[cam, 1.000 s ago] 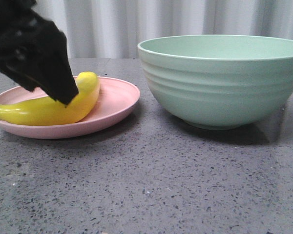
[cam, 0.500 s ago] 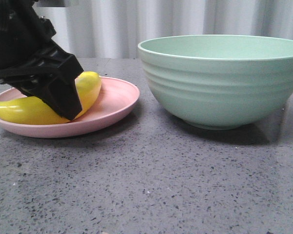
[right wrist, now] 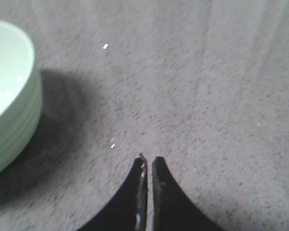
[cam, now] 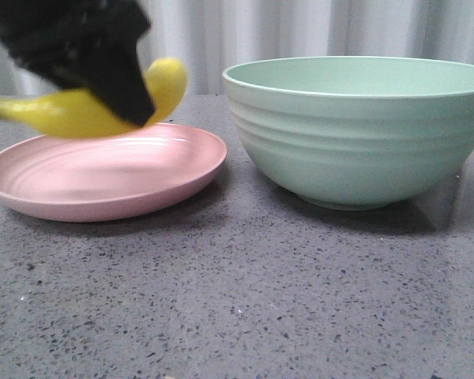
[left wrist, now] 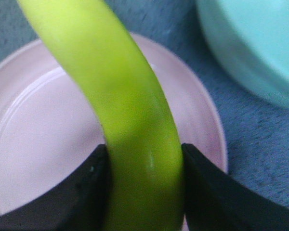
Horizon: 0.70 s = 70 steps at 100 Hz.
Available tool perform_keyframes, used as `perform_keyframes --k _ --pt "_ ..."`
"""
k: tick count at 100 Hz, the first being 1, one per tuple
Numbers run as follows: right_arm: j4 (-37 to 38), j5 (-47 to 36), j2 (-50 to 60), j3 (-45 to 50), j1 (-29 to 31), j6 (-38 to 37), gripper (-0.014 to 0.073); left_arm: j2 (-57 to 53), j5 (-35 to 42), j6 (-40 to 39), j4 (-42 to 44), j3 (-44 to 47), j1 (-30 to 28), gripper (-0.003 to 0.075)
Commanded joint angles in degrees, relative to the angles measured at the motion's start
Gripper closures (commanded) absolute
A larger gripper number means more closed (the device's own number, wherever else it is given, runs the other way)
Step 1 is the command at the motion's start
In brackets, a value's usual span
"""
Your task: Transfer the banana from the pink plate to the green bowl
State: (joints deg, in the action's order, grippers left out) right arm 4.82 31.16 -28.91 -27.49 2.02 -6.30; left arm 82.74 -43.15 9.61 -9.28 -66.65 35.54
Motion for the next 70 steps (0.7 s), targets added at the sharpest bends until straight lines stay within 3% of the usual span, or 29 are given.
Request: perform_keyframes --k 1,7,17,27,44,70 --pt "0.9 3.5 -3.2 -6.7 -3.1 1.2 0.0599 -4.1 2.5 2.7 -4.9 -4.2 1.4 0.0513" --pt "-0.7 6.4 -5.2 -10.5 -5.2 1.2 0.0514 -4.8 2.6 3.8 -6.5 -5.5 2.9 0.0513" --pt "-6.0 8.1 -9.1 -16.2 -8.3 1.2 0.0297 -5.2 2.8 3.8 -7.0 -7.5 6.2 0.0513" --pt "-12.9 9.1 -13.1 -21.8 -10.3 1.2 0.0167 -5.1 4.7 3.8 -7.3 -8.1 10.3 0.0513" --pt "-25.1 9.1 -20.5 -30.3 -13.5 1.2 0.0143 -4.8 8.9 3.8 -7.3 -8.1 16.4 0.0513" --pt "-38.3 5.8 -31.7 -35.7 -14.6 1.2 0.0143 -1.5 8.8 3.8 -9.7 -8.1 17.4 0.0513"
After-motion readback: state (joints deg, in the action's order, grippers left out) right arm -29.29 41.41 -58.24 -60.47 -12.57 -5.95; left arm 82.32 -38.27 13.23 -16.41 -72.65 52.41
